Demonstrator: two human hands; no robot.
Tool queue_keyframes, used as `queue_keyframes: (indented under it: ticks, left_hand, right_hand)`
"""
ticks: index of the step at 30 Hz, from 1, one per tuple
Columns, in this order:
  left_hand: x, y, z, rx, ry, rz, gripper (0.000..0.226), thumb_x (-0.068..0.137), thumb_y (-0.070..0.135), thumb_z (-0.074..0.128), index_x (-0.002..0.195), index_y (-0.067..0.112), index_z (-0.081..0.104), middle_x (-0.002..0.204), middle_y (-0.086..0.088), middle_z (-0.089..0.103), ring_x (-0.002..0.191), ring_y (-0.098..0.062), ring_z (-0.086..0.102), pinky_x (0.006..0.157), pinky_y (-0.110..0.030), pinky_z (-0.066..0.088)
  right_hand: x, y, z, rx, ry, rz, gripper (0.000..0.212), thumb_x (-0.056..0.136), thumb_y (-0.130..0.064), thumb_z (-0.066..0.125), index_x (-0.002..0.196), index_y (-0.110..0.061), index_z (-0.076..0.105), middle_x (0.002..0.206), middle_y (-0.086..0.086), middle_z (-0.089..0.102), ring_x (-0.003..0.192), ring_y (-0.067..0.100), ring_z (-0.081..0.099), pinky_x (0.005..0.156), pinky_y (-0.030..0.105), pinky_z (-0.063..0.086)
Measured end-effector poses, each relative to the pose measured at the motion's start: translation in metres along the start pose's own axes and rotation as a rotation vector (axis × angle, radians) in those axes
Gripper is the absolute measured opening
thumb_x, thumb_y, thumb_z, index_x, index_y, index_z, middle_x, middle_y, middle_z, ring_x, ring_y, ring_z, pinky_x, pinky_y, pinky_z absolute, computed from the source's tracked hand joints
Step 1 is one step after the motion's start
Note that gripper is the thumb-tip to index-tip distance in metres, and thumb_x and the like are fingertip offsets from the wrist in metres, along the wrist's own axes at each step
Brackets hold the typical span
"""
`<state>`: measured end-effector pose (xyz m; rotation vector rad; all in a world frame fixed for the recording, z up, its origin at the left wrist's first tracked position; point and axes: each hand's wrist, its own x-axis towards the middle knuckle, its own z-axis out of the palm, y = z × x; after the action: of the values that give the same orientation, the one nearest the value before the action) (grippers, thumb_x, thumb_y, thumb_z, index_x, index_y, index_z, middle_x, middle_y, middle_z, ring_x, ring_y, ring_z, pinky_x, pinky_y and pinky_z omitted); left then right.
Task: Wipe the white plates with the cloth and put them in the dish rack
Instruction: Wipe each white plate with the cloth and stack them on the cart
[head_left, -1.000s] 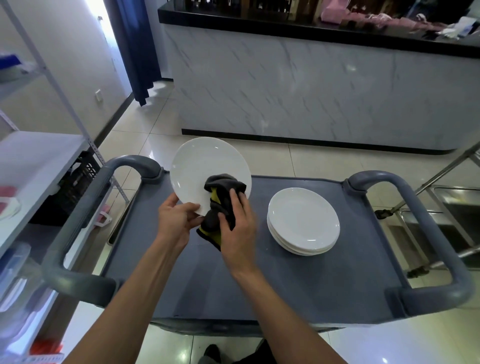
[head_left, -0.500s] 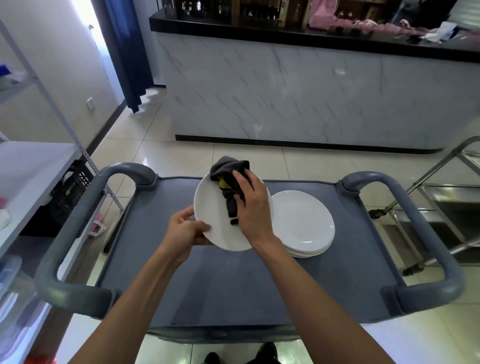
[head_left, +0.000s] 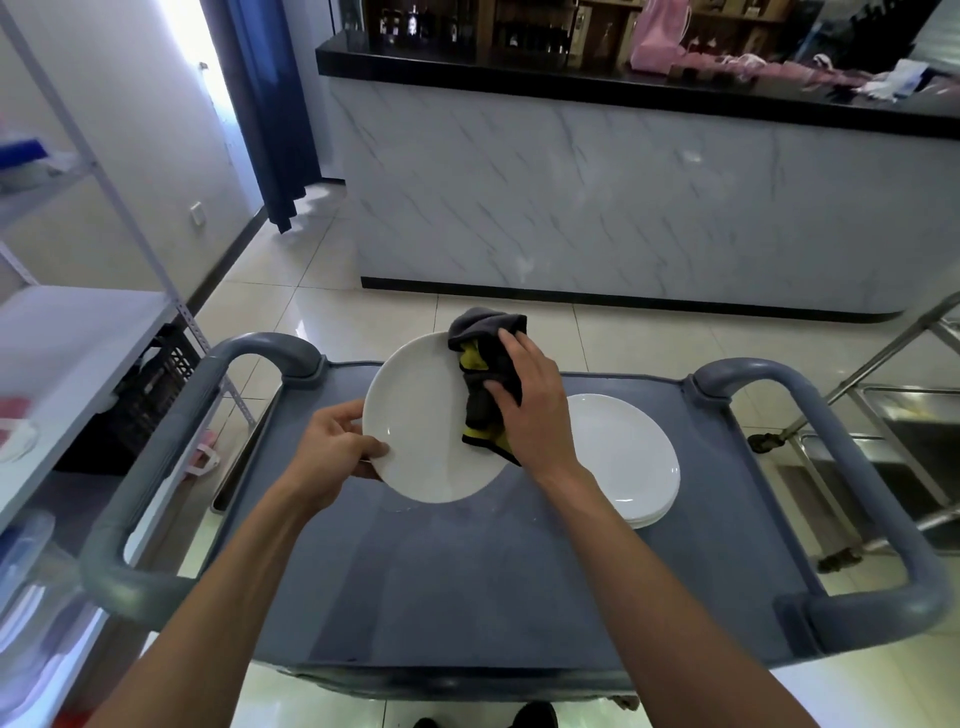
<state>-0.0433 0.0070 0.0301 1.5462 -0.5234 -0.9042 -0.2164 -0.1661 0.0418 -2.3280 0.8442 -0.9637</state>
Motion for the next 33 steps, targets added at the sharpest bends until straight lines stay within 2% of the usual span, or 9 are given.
queue_keyframes:
  ticks: [4, 10, 13, 18, 24, 28, 30, 32, 33]
  left_hand:
    - [0.002, 0.005, -0.006, 0.027, -0.042, 0.019, 0.052, 0.08, -0.024, 0.058, 0.106, 0.019, 0.073, 0.093, -0.013, 0.077, 0.08, -0.032, 0.074, 0.065, -0.049, 0.063]
    - [0.007, 0.011, -0.006, 0.052, -0.099, 0.035, 0.053, 0.08, -0.025, 0.057, 0.111, 0.016, 0.073, 0.099, -0.018, 0.076, 0.085, -0.034, 0.073, 0.066, -0.046, 0.063]
    - [0.011, 0.012, -0.002, 0.07, -0.106, 0.04, 0.054, 0.08, -0.024, 0.058, 0.11, 0.019, 0.074, 0.099, -0.018, 0.076, 0.087, -0.035, 0.073, 0.067, -0.045, 0.063]
    - [0.018, 0.011, 0.008, 0.096, -0.117, 0.035, 0.057, 0.081, -0.022, 0.06, 0.111, 0.024, 0.074, 0.1, -0.013, 0.077, 0.088, -0.031, 0.073, 0.066, -0.044, 0.062]
    - [0.027, 0.009, 0.034, 0.09, -0.017, 0.028, 0.049, 0.083, -0.02, 0.06, 0.11, 0.02, 0.074, 0.098, -0.01, 0.077, 0.091, -0.033, 0.072, 0.067, -0.043, 0.062]
    - [0.03, 0.007, 0.058, 0.027, 0.109, 0.028, 0.039, 0.086, -0.017, 0.057, 0.096, 0.016, 0.074, 0.083, -0.005, 0.077, 0.082, -0.028, 0.07, 0.065, -0.037, 0.063]
    - [0.031, 0.004, 0.068, -0.011, 0.158, 0.029, 0.033, 0.089, -0.015, 0.054, 0.096, 0.011, 0.073, 0.086, -0.009, 0.074, 0.082, -0.029, 0.068, 0.065, -0.034, 0.062]
    - [0.031, 0.002, 0.076, -0.074, 0.194, 0.02, 0.028, 0.092, -0.01, 0.048, 0.098, 0.006, 0.071, 0.094, -0.016, 0.069, 0.087, -0.034, 0.065, 0.072, -0.04, 0.061]
    - [0.031, 0.0, 0.079, -0.127, 0.197, 0.009, 0.027, 0.093, -0.006, 0.045, 0.097, 0.005, 0.07, 0.095, -0.017, 0.067, 0.089, -0.036, 0.063, 0.077, -0.044, 0.059]
  right_hand:
    - [0.008, 0.004, -0.002, 0.002, -0.028, -0.004, 0.067, 0.094, -0.016, 0.068, 0.154, -0.021, 0.038, 0.155, 0.004, 0.042, 0.135, 0.026, 0.039, 0.114, 0.04, 0.036]
    - [0.02, 0.011, -0.012, 0.135, -0.145, 0.063, 0.084, 0.088, -0.022, 0.075, 0.154, -0.037, 0.026, 0.151, -0.005, 0.044, 0.136, 0.016, 0.042, 0.113, 0.032, 0.038]
    - [0.024, 0.015, -0.018, 0.147, -0.144, 0.085, 0.086, 0.084, -0.021, 0.079, 0.154, -0.034, 0.03, 0.145, -0.005, 0.05, 0.13, 0.012, 0.047, 0.108, 0.024, 0.039]
    - [0.026, 0.023, -0.027, 0.184, -0.145, 0.132, 0.081, 0.083, -0.012, 0.077, 0.151, -0.028, 0.037, 0.142, -0.005, 0.054, 0.129, 0.014, 0.05, 0.111, 0.036, 0.044]
    - [0.03, 0.028, -0.039, 0.247, -0.031, 0.119, 0.073, 0.079, -0.003, 0.072, 0.14, -0.034, 0.048, 0.126, -0.013, 0.062, 0.116, 0.008, 0.058, 0.101, 0.033, 0.051]
    - [0.03, 0.029, -0.044, 0.238, 0.046, 0.048, 0.073, 0.076, 0.005, 0.068, 0.138, -0.03, 0.051, 0.125, -0.01, 0.063, 0.114, 0.012, 0.057, 0.099, 0.031, 0.05]
    - [0.028, 0.029, -0.047, 0.196, 0.103, -0.045, 0.075, 0.073, 0.01, 0.067, 0.136, -0.028, 0.051, 0.123, -0.01, 0.061, 0.112, 0.014, 0.055, 0.098, 0.022, 0.047]
    - [0.025, 0.029, -0.05, 0.144, 0.14, -0.163, 0.076, 0.072, 0.014, 0.067, 0.134, -0.027, 0.051, 0.123, -0.006, 0.061, 0.109, 0.019, 0.055, 0.094, 0.015, 0.044]
    - [0.024, 0.029, -0.052, 0.121, 0.146, -0.212, 0.074, 0.072, 0.015, 0.067, 0.134, -0.024, 0.052, 0.124, -0.001, 0.062, 0.109, 0.021, 0.056, 0.092, 0.018, 0.045]
